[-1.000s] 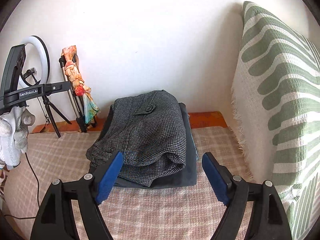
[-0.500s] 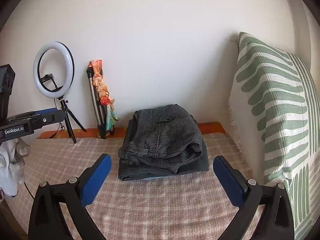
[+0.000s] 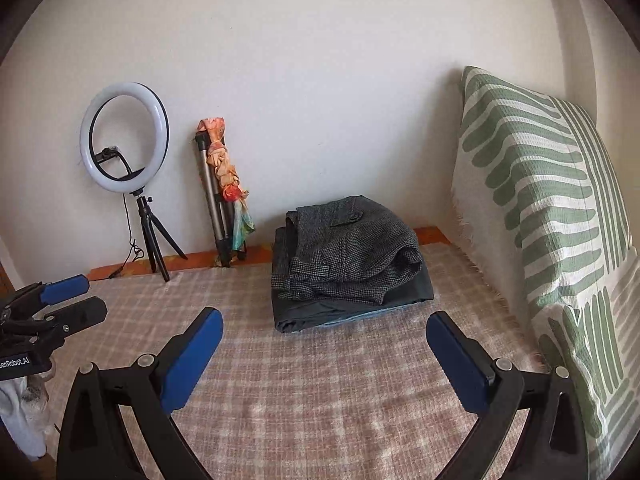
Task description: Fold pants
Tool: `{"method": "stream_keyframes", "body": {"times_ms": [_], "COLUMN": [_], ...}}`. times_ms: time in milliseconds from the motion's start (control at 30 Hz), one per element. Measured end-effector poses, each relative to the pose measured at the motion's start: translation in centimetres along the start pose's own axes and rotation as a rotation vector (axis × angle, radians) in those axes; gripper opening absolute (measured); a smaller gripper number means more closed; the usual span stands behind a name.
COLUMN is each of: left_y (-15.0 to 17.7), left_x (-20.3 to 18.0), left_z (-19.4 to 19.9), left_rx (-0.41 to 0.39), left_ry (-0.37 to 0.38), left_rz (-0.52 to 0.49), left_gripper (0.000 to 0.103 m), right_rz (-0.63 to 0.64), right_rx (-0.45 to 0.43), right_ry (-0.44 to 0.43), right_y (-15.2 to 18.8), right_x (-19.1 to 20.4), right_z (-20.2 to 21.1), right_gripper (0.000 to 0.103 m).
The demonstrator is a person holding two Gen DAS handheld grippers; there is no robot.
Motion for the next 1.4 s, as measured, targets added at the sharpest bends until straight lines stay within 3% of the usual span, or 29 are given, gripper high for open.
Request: {"method": "stream_keyframes", "body": {"times_ms": [300,500,1067,1167,1400], "left_y": [4.7,5.6,7.4,7.5,7.5], "left_x": [4.7,7.1,7.4,7.7,8.3], "left_z": [1.8,2.0,2.6,2.6,2.8], "left_rx": [0.013,-0.021,-0.012,-0.017,-0.018], "left_ry": [-0.078,-0.123,-0.150,-0.179,-0.183], "left_rz": [0.071,0.092,0.063,0.066,0.089], "left_gripper": [0.076,0.076,0.077,0.088,0.088], "right_rz": [0.003,0.022,0.045,0.045,0.053], "right_rx": [-0.007,-0.001,0.021,0.028,0.035], "right_ry": [-0.019,-0.007,0.016,0.019,0.030], "right_y": [1.6,2.7,4.5,4.7,5.1], "right_x": [3.4,4.3,6.1,5.9,5.8], "right_z": [-0.7,-1.9,-3.4,-3.6,-3.7], "right_gripper": [0.103,0.103,0.103,0.103,0.103]}}
Point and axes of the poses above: each gripper's, at about its wrist camera, not at the fingertips, and z roughly against the way its jaws point, x to its left, y to its underside, the point moved 8 cm from there along -z, roughly the way its jaws point, and after that the axes turned 13 degrees about z, right-handed, at the moved point
